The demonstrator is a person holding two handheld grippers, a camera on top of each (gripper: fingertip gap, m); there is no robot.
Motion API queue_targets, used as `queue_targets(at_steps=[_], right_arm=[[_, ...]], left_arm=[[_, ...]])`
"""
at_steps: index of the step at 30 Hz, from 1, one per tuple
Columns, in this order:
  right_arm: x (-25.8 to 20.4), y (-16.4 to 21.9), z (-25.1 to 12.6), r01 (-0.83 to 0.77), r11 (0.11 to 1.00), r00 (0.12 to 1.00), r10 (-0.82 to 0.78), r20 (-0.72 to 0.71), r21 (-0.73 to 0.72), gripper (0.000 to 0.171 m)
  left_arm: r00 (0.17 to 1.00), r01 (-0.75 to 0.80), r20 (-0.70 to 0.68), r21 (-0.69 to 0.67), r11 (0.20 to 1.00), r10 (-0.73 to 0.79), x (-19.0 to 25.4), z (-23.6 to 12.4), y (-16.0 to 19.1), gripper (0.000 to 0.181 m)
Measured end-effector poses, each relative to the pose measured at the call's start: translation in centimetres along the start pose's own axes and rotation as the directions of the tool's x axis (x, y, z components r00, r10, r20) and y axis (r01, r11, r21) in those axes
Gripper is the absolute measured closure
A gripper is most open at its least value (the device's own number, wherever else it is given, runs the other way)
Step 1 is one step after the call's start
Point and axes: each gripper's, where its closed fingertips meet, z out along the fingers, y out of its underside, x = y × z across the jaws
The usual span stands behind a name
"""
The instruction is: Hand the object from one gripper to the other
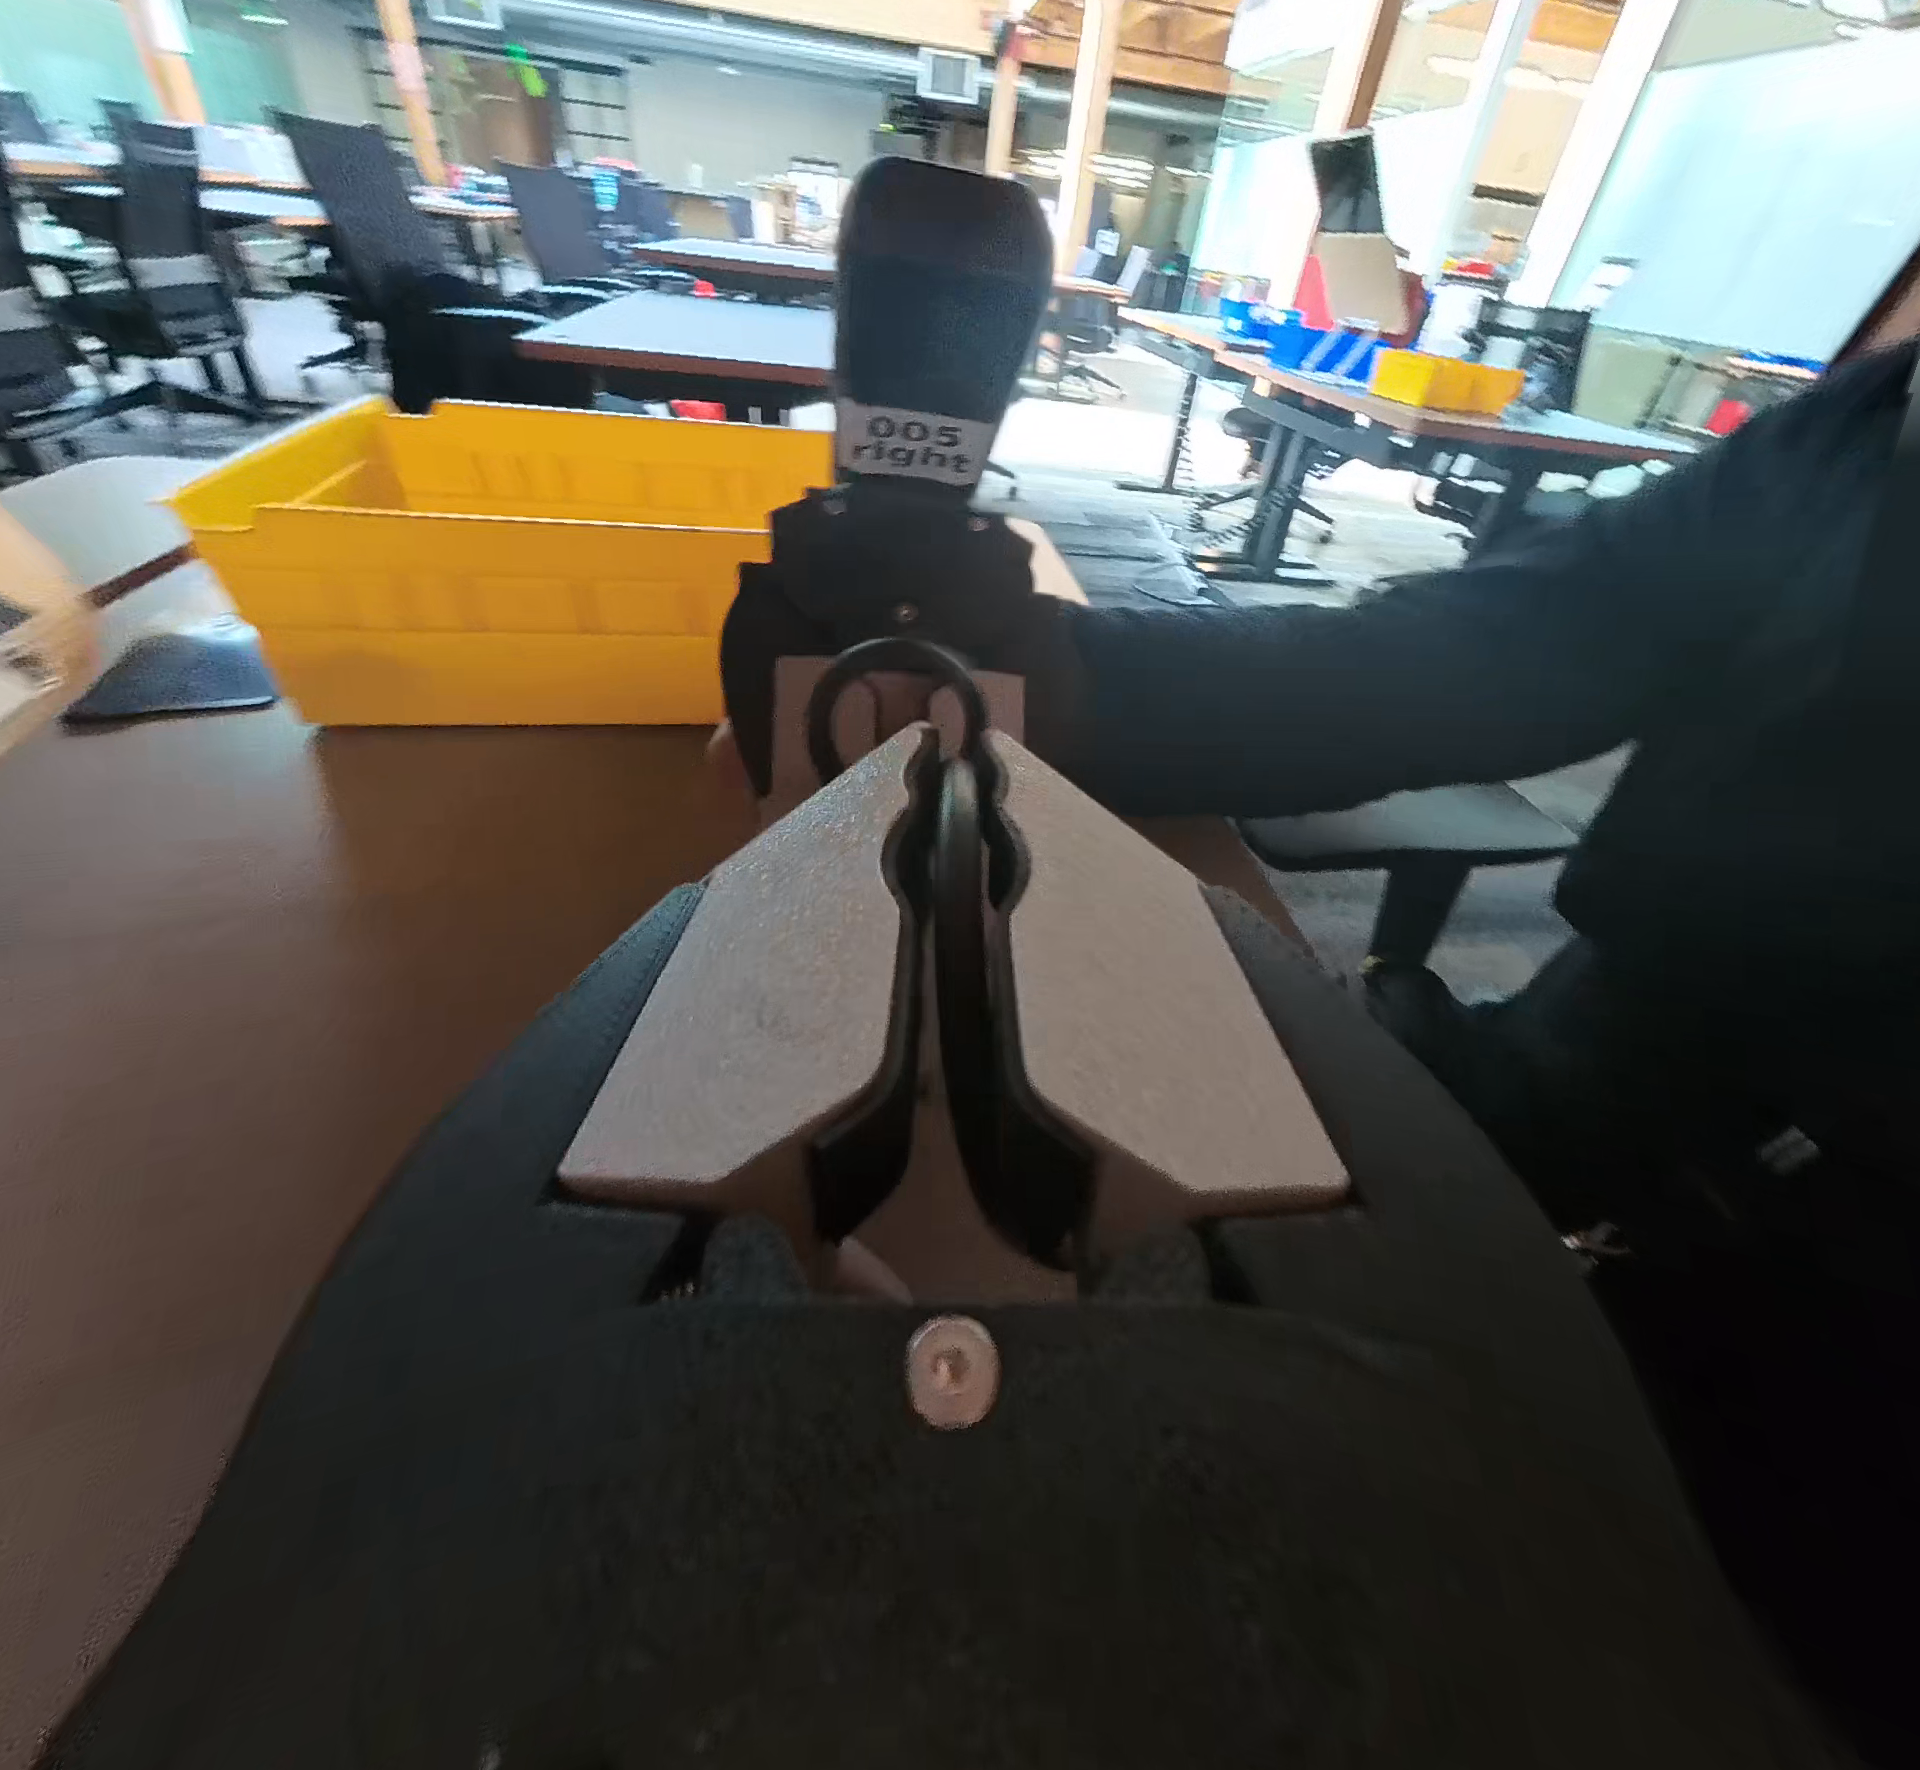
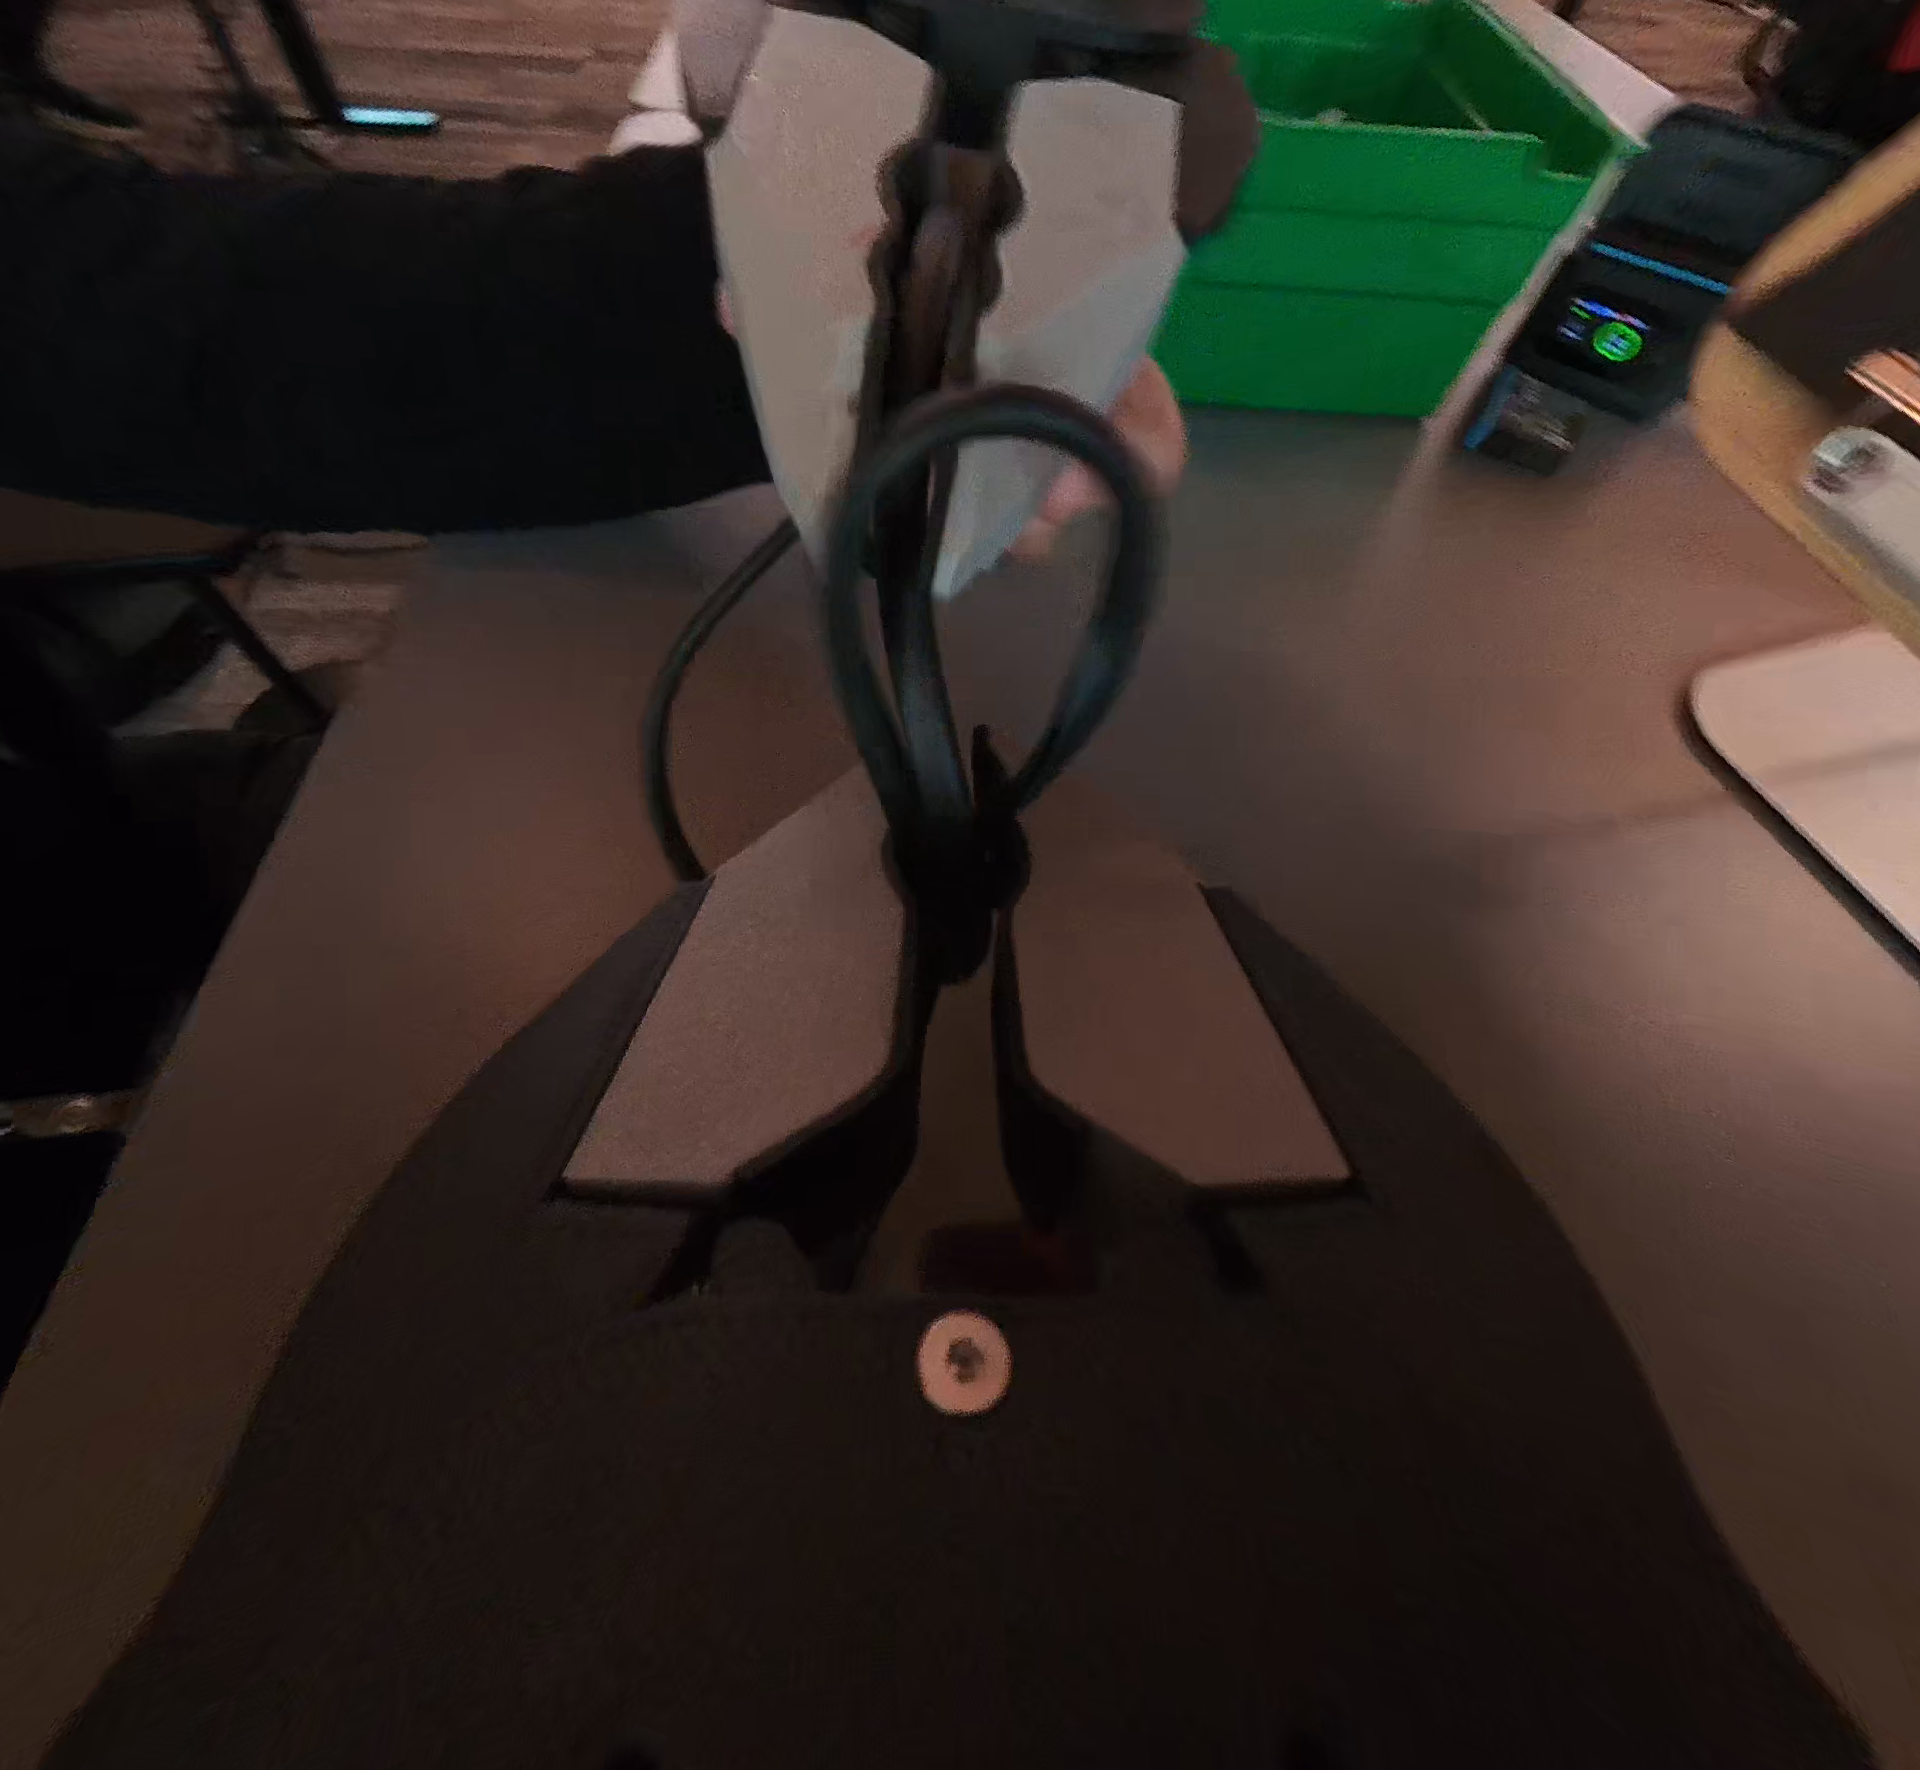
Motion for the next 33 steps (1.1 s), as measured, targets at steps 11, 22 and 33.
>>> queue_targets(at_steps=[11, 22, 33], right_arm=[[8.0, 1.3, -4.3, -0.154, 0.988, 0.912, 0.149, -0.381, 0.017, 0.171], [7.9, -3.5, -6.8, -0.181, 0.917, 0.907, 0.295, -0.299, 0.357, 0.171], [4.9, -6.3, -6.1, -0.273, 0.835, 0.944, 0.329, -0.037, 0.478, 0.171]], left_arm=[[0.921, 0.13, 0.369, 0.004, 0.991, -0.123, -6.9, -3.2, 0.6, 0.132], [0.873, 0.2, 0.475, -0.137, 0.97, -0.113, -8.7, -0.5, 4.7, 0.096], [0.951, 0.147, 0.286, -0.069, 0.987, -0.121, -4.8, 4.4, 3.4, 0.137]])
